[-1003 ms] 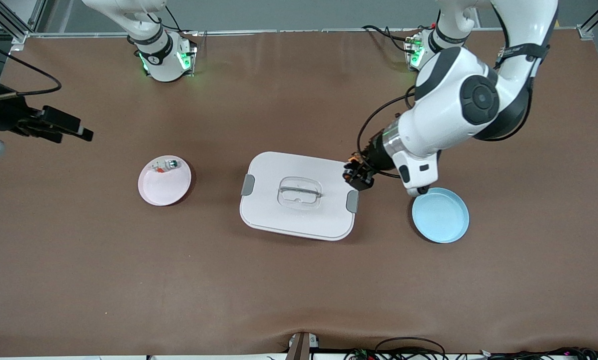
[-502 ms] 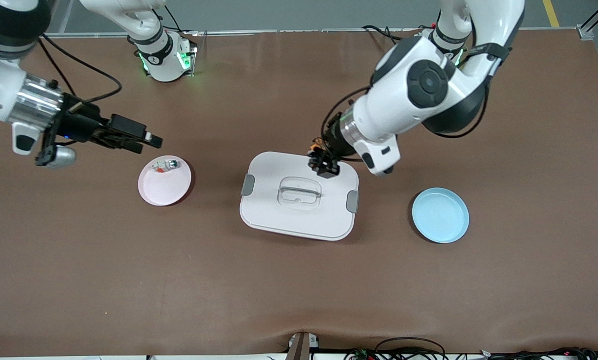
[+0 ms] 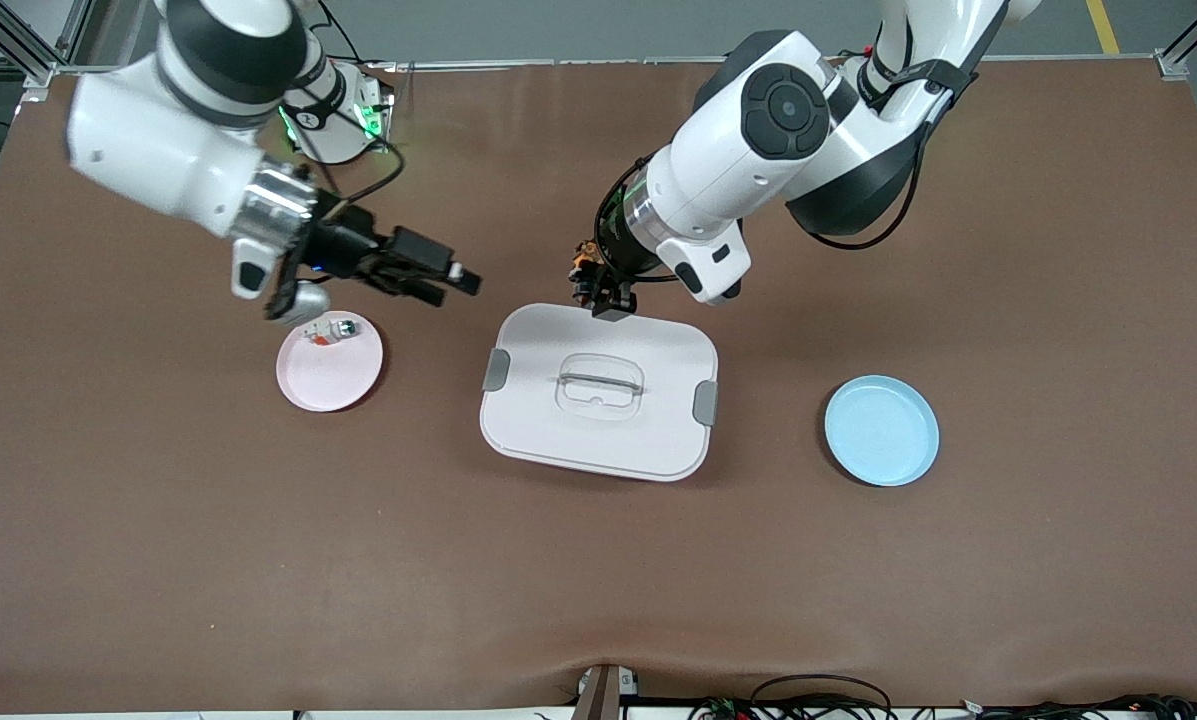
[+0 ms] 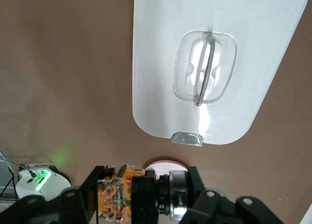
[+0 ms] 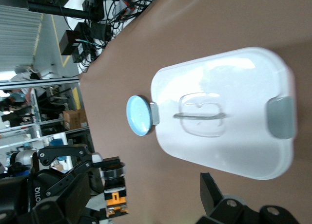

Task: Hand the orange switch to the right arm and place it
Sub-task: 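Grasp the switch with the right gripper beside the left gripper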

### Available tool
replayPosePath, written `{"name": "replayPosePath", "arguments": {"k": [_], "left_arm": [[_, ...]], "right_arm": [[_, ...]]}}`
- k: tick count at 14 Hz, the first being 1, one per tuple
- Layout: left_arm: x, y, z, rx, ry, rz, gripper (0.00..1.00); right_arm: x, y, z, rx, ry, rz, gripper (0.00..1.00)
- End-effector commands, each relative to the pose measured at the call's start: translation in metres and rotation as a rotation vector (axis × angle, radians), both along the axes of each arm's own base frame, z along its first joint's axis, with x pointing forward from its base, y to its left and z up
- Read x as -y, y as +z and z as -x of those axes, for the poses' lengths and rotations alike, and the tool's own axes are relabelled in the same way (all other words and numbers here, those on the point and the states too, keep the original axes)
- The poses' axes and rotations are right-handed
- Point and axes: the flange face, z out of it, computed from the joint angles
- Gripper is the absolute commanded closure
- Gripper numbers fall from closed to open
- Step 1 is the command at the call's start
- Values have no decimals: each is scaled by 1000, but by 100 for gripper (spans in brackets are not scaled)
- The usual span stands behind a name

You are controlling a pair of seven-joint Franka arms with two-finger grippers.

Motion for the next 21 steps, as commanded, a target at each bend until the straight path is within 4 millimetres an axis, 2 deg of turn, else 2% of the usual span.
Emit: {"name": "replayPosePath", "arguments": {"k": [1, 6, 10, 14, 18, 19, 21], "left_arm": [[8, 6, 1, -7, 16, 9, 100], [8, 6, 1, -5, 15, 10, 100], [8, 6, -2, 10, 22, 24, 100], [7, 3, -4, 10, 23, 22, 100], [7, 3, -4, 13, 21, 20, 100], [7, 3, -4, 13, 21, 20, 100], [7, 4, -4, 14, 21, 21, 100]], "right_arm": [[-23, -2, 25, -3, -8, -36, 0], [-47, -4, 36, 8, -12, -58, 0], [-64, -20, 39, -16, -29, -72, 0], [-94, -37, 44, -15, -51, -69, 0], [-107, -39, 40, -25, -60, -92, 0], [-108, -39, 41, -21, -66, -92, 3], [-113, -38, 44, -12, -60, -91, 50]]}}
